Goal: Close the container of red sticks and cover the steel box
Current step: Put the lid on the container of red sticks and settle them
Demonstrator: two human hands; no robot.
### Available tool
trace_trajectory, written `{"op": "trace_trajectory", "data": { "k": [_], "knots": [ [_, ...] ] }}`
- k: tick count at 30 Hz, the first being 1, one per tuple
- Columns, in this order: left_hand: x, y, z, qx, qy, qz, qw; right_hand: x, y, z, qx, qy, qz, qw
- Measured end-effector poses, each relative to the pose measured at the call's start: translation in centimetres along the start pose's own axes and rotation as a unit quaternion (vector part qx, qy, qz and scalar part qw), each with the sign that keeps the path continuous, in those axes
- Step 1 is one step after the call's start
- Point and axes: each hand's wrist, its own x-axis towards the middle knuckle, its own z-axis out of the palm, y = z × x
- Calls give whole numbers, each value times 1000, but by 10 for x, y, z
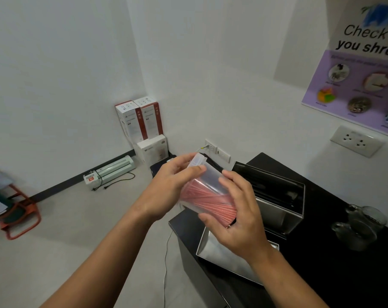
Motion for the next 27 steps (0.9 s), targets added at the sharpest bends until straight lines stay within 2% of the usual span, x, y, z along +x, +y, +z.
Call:
{"op": "trace_trajectory", "data": {
  "k": [3,7,12,14,17,20,23,27],
  "knots": [
    [-2,0,4,4,-1,4,1000,4,2,-1,30,52,2,998],
    [-6,4,6,30,-11,40,999,3,-3,5,117,103,67,985],
    [-10,4,10,109,5,81,991,7,-11,11,226,159,181,944],
    [-13,1,12,152,18,106,982,14,-13,10,265,179,242,916],
    [-12,-2,11,213,29,141,966,21,-12,12,351,149,382,842],
    [-12,-1,5,247,8,155,957,20,-8,12,376,88,432,815],
    [-15,-4,5,232,7,196,953,16,-8,6,370,60,398,837],
    [-13,2,6,37,62,133,989,9,-14,-2,305,25,241,921]
  ]
}}
